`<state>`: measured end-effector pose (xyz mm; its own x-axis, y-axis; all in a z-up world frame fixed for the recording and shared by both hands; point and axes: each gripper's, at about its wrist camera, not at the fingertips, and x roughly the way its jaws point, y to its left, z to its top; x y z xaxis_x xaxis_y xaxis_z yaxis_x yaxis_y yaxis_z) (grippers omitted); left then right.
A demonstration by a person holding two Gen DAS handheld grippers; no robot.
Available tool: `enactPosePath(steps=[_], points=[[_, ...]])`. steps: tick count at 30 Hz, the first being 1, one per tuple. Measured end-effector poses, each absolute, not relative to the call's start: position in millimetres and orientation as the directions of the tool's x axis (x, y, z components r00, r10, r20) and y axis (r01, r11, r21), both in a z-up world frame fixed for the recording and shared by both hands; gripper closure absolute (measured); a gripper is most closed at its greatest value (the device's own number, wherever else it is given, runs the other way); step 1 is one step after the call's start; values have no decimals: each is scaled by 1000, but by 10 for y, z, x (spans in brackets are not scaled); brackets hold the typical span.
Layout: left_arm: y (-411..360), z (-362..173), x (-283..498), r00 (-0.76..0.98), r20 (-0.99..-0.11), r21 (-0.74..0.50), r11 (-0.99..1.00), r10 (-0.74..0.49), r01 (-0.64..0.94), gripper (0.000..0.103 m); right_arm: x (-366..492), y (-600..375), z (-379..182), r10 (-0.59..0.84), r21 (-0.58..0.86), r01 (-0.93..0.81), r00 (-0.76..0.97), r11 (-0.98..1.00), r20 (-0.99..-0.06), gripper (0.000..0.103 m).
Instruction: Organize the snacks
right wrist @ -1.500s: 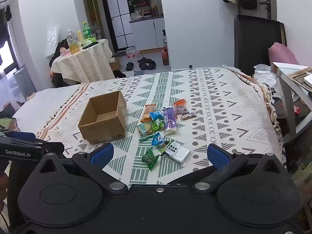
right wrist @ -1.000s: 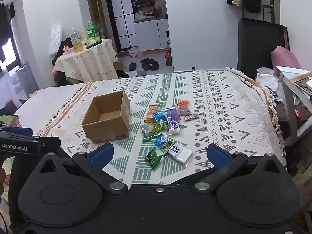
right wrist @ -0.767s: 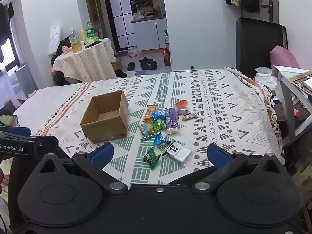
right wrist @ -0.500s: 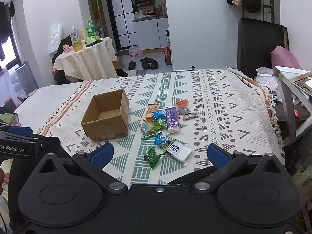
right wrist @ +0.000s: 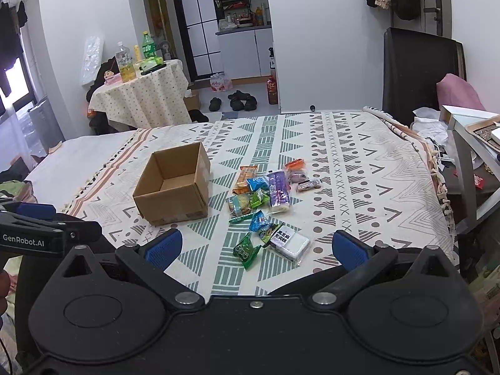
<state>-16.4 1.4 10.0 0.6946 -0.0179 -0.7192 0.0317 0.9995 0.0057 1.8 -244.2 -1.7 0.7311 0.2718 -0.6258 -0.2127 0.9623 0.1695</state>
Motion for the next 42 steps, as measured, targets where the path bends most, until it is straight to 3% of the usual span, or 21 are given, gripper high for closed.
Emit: enactPosePath(steps=[42], points=[[62, 186, -220, 716, -698, -6, 1000, -11, 11, 0, -7, -2339, 40, 288, 150, -251, 717, 956, -634, 0]])
